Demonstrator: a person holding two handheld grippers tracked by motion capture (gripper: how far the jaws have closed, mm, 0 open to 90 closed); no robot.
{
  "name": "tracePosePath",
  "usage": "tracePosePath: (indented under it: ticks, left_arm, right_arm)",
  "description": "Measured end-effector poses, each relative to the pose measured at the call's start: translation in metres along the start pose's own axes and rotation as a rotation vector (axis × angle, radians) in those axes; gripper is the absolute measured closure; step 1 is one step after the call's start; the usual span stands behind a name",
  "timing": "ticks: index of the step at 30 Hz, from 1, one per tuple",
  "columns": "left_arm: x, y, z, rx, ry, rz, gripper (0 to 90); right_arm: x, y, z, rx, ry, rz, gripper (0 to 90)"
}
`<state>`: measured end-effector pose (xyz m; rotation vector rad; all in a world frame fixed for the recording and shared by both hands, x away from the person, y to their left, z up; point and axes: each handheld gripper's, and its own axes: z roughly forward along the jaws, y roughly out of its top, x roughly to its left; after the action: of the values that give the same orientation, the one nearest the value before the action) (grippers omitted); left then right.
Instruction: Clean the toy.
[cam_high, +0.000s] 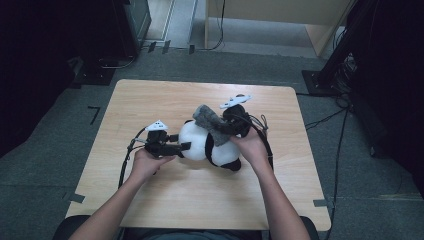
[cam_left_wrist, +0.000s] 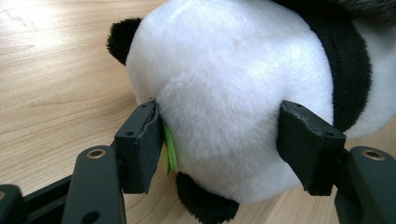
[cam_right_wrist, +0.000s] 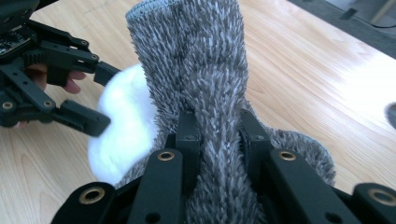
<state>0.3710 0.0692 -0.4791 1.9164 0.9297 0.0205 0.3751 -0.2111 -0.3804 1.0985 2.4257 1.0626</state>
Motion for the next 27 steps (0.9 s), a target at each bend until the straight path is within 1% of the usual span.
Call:
tracePosePath:
  ticks: [4,9,10,16,18,19,22,23,26,27]
  left_arm:
    - [0.000,0.000,0.000,-0.002,-0.004,-0.005,34.1]
    - [0.001,0.001,0.000,-0.002,-0.011,-0.007,33.8]
    - [0.001,0.001,0.000,-0.002,-0.011,-0.007,33.8]
    - [0.001,0.002,0.000,-0.003,-0.018,-0.006,33.6]
    - [0.002,0.002,0.000,-0.008,-0.021,-0.008,33.6]
    - [0.002,0.002,0.000,-0.009,-0.023,-0.009,33.6]
    - [0.001,0.002,0.001,-0.008,-0.020,-0.007,33.6]
    - [0.002,0.002,0.001,-0.007,-0.020,-0.005,33.6]
    - [0.001,0.002,0.000,-0.004,-0.019,-0.007,33.5]
    - [0.001,0.002,0.000,-0.005,-0.018,-0.007,33.4]
  right_arm:
    - [-0.008,-0.012,-0.018,-0.013,-0.032,0.025,74.7]
    - [-0.020,-0.030,-0.035,-0.032,-0.040,0.087,74.6]
    - [-0.023,-0.033,-0.038,-0.038,-0.048,0.101,74.6]
    - [-0.034,-0.045,-0.048,-0.038,-0.071,0.148,74.6]
    - [-0.037,-0.048,-0.048,-0.040,-0.076,0.154,74.7]
    - [-0.038,-0.050,-0.049,-0.031,-0.088,0.160,74.7]
    - [-0.042,-0.051,-0.054,-0.036,-0.106,0.185,75.0]
    - [-0.042,-0.050,-0.057,-0.050,-0.109,0.185,75.1]
    - [-0.036,-0.040,-0.066,-0.102,-0.104,0.172,75.1]
    - [-0.033,-0.035,-0.068,-0.116,-0.097,0.157,75.1]
